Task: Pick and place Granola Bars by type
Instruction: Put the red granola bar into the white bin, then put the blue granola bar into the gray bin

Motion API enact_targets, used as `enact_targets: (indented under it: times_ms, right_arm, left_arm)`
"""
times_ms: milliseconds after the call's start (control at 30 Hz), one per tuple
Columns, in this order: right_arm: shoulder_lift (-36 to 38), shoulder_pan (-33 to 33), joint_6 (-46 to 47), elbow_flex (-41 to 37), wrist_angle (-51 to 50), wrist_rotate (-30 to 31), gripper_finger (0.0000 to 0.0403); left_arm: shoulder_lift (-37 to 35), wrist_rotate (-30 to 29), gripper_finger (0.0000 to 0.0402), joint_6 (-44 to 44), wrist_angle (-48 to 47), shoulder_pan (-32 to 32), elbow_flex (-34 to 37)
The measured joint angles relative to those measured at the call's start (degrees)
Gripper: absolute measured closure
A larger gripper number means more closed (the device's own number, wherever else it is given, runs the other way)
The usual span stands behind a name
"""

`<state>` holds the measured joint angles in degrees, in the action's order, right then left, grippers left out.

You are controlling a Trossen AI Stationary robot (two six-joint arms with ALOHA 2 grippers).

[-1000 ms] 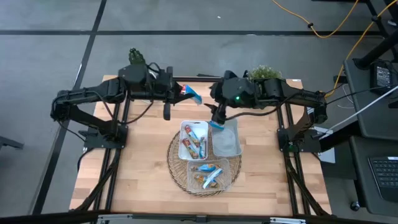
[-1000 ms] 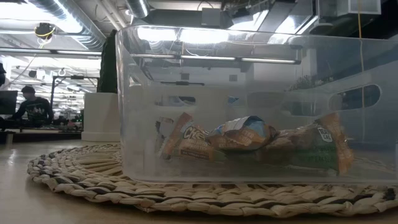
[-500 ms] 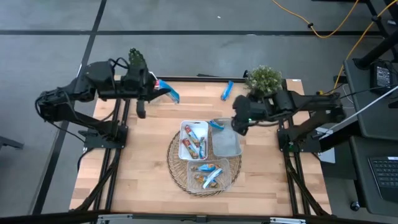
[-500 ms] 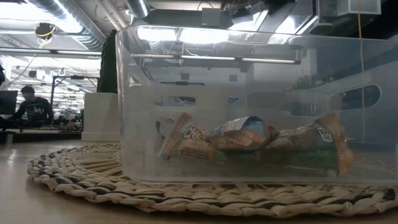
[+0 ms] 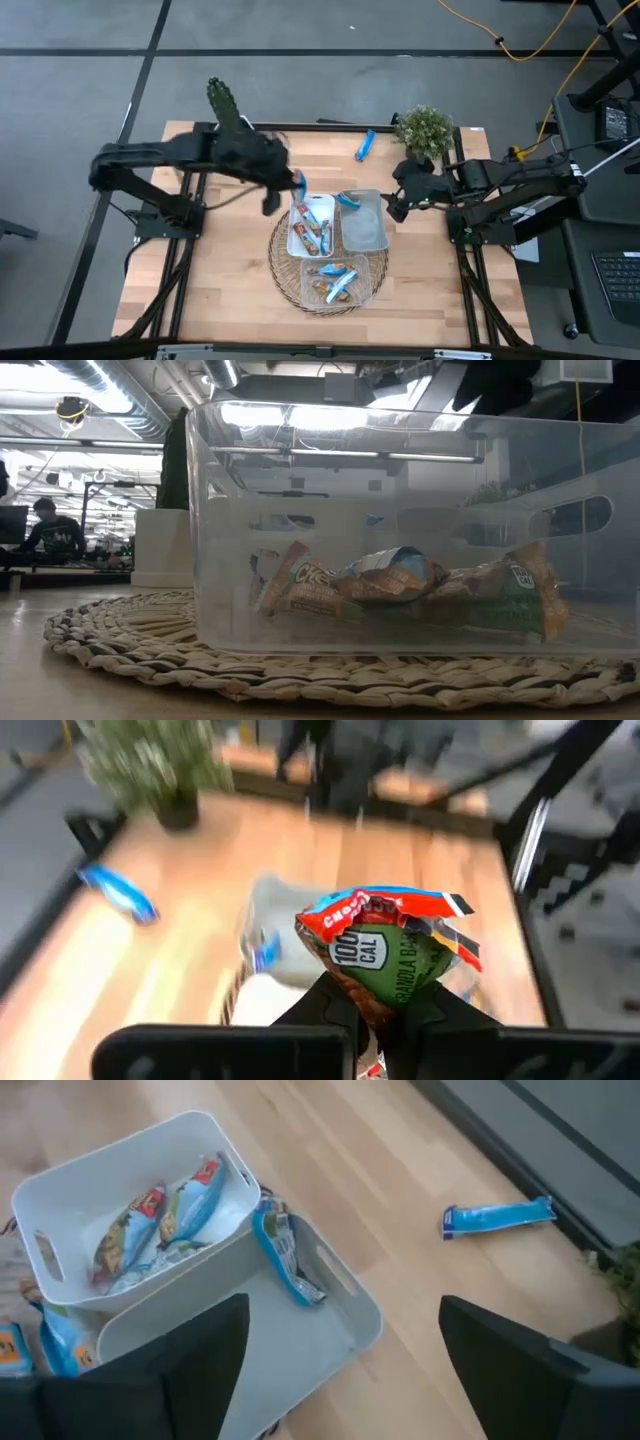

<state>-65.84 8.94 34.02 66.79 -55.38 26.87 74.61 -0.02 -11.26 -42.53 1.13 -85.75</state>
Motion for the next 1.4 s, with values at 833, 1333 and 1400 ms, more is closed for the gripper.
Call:
enact_targets:
  times_ms: [833,1333,1400]
  right_arm:
    - [-0.1,-12.2,-14.0,-0.1,6.4,-10.1,0.0076]
    - [-1.6,-19.8,-16.3,-0.6,12.8,-10.1,0.0076]
    - [-2.9,-22.1,-16.0,-0.7,14.6,-10.2,0.0076]
  left_arm:
    - [21.1,13.1,0.0324,-4.6,-3.1,0.1,0.0]
    - [13.5,8.8,0.0236,-9.2,-4.4,1.5,0.0]
    - [9.9,7.1,0.0236,-8.3,-3.7,1.4,0.0]
